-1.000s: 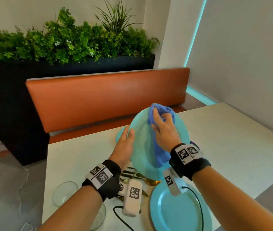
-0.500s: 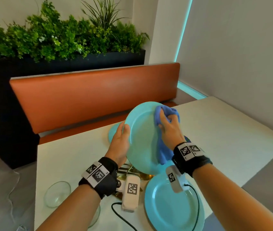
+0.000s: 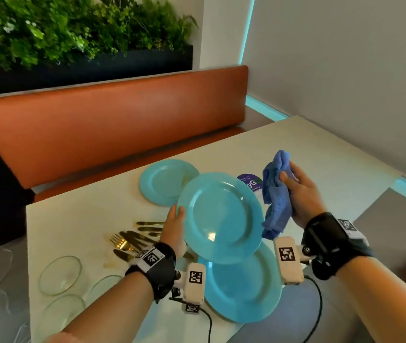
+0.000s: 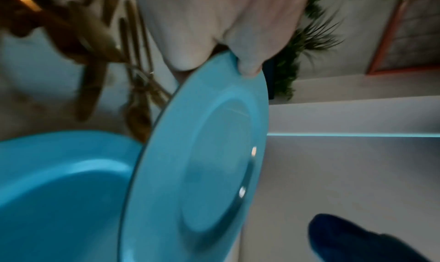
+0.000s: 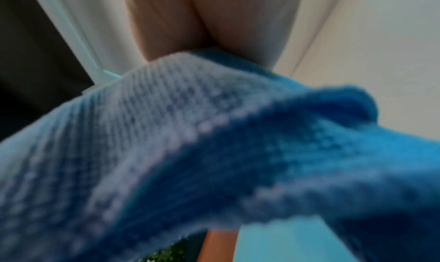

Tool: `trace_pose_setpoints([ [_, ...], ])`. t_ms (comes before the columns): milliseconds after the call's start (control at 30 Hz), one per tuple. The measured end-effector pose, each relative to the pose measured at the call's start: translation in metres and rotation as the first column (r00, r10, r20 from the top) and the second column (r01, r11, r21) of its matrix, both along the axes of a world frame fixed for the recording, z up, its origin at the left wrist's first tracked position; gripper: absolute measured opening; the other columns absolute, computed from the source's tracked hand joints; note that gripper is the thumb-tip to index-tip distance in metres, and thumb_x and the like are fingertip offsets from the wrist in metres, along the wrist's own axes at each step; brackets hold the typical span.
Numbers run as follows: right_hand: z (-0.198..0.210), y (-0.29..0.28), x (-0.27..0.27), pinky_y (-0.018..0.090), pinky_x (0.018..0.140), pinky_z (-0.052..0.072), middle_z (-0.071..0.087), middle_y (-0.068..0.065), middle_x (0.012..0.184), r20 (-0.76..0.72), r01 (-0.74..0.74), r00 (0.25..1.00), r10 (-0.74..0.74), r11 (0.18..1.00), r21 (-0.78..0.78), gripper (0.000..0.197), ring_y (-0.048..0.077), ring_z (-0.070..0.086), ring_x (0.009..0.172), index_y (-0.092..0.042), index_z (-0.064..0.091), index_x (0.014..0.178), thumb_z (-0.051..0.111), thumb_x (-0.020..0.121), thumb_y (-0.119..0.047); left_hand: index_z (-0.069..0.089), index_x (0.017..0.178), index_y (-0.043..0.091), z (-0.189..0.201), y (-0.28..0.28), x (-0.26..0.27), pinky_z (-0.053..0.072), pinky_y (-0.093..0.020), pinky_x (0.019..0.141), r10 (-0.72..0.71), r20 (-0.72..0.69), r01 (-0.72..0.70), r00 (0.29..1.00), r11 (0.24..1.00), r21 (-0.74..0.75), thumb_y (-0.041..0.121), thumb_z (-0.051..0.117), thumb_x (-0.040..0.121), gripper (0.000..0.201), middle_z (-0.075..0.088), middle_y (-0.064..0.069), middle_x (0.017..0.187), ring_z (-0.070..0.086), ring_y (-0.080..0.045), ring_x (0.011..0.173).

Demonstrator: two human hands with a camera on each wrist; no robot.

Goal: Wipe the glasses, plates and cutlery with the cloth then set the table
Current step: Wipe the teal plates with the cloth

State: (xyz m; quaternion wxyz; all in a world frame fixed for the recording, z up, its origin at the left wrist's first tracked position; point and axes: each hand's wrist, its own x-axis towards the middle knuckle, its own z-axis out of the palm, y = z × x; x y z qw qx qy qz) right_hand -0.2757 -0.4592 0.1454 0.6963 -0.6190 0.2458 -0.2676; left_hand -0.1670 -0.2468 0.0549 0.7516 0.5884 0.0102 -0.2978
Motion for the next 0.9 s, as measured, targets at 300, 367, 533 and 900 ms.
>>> trace_pose_setpoints([
  [300, -0.031, -0.013, -0.026, 0.035, 0.090, 0.049, 0.060, 0.008, 0.119, -0.149, 0.080, 0.985, -0.083, 0.997, -0.022, 0.039, 0.022, 0.060, 0.102, -0.014, 0.047, 0.133, 0.048, 0.095, -0.008, 0.043, 0.133, 0.024, -0.072, -0.017, -0.057, 0.052, -0.045, 0.087, -0.149, -0.226, 0.191, 0.963, 0.966, 0.175, 0.019, 0.034, 0.102, 0.033, 0.057, -0.013, 0.122, 0.060, -0.031, 0.104],
  [367, -0.035, -0.014, -0.029, 0.039, 0.094, 0.047, 0.059, 0.009, 0.123, -0.175, 0.083, 0.981, -0.086, 0.996, -0.024, 0.040, 0.025, 0.058, 0.108, -0.013, 0.047, 0.134, 0.049, 0.095, -0.009, 0.041, 0.136, 0.027, -0.082, -0.017, -0.064, 0.052, -0.044, 0.087, -0.169, -0.222, 0.219, 0.960, 0.949, 0.225, 0.020, 0.035, 0.102, 0.036, 0.057, -0.011, 0.122, 0.060, -0.030, 0.105],
  [533, -0.041, -0.019, -0.029, 0.043, 0.099, 0.046, 0.058, 0.011, 0.127, -0.221, 0.080, 0.972, -0.085, 0.996, -0.029, 0.043, 0.027, 0.058, 0.112, -0.014, 0.046, 0.136, 0.051, 0.094, -0.009, 0.040, 0.136, 0.012, -0.091, -0.023, -0.066, 0.055, -0.034, 0.078, -0.342, -0.026, 0.287, 0.939, 0.742, 0.606, 0.023, 0.044, 0.098, 0.040, 0.059, -0.012, 0.121, 0.062, -0.024, 0.099],
  [900, -0.044, -0.028, -0.016, 0.045, 0.100, 0.046, 0.062, 0.011, 0.122, -0.248, 0.006, 0.968, -0.024, 0.997, -0.075, 0.043, 0.026, 0.061, 0.109, -0.013, 0.049, 0.134, 0.056, 0.092, -0.015, 0.046, 0.129, 0.011, -0.081, -0.029, -0.049, 0.045, -0.036, 0.101, -0.560, 0.180, 0.070, 0.809, 0.396, 0.916, 0.020, 0.056, 0.090, 0.042, 0.053, -0.008, 0.130, 0.049, -0.024, 0.122],
])
